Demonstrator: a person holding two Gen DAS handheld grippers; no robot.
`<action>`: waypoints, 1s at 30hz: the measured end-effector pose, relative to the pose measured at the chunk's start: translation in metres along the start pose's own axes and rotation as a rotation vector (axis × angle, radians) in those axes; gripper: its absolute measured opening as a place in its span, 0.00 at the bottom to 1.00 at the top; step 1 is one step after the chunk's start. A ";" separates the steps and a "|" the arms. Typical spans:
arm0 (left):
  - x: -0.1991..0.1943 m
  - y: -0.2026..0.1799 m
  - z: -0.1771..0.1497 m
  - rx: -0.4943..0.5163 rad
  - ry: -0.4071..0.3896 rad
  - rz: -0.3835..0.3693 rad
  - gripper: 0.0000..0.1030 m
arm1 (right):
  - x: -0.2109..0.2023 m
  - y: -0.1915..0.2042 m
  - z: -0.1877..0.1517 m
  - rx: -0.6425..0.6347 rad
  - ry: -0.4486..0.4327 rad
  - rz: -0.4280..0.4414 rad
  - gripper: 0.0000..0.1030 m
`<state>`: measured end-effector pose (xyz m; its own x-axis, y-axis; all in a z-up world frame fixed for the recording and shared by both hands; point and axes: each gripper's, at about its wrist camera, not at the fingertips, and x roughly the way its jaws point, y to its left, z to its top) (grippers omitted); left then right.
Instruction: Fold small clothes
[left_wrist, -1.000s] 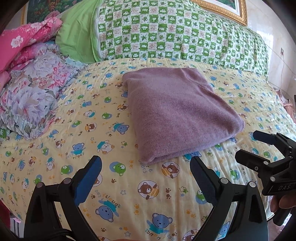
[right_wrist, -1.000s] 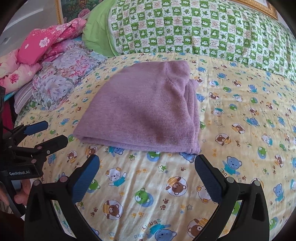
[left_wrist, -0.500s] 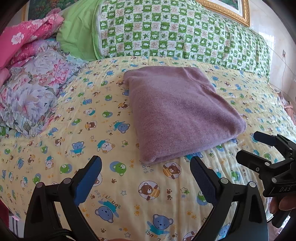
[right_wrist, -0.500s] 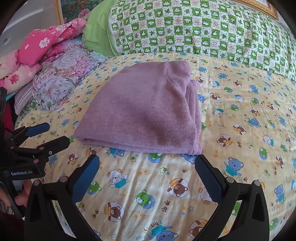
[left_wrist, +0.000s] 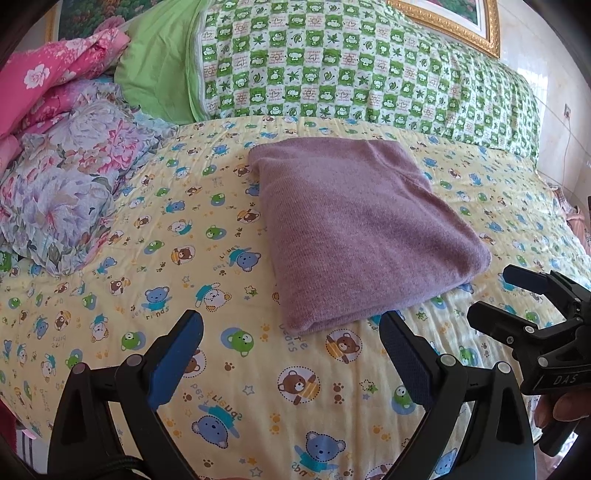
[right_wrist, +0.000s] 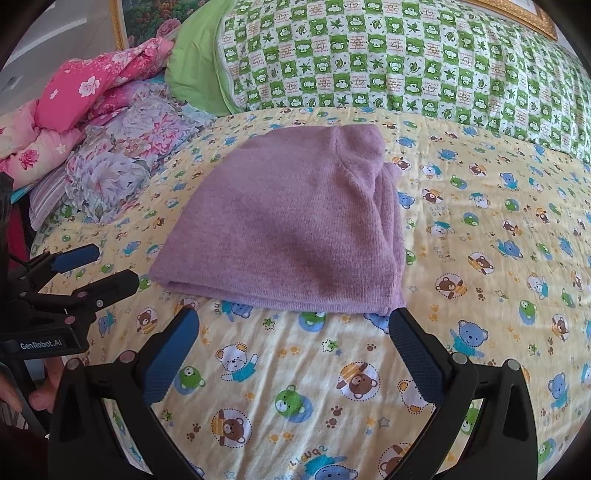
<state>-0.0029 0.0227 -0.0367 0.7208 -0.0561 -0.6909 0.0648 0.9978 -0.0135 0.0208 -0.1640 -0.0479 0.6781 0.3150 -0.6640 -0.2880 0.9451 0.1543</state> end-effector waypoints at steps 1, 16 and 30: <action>-0.001 -0.001 0.000 -0.001 -0.001 0.001 0.94 | 0.000 -0.001 0.001 0.001 0.001 0.003 0.99; -0.002 0.000 0.000 -0.003 0.002 0.009 0.94 | 0.000 0.001 0.002 0.007 -0.001 0.005 0.99; -0.001 0.000 0.002 -0.006 0.001 0.007 0.94 | -0.001 0.003 0.007 0.011 -0.007 0.007 0.99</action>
<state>-0.0020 0.0224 -0.0347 0.7204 -0.0489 -0.6918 0.0557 0.9984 -0.0126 0.0240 -0.1613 -0.0419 0.6808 0.3226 -0.6576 -0.2855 0.9437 0.1673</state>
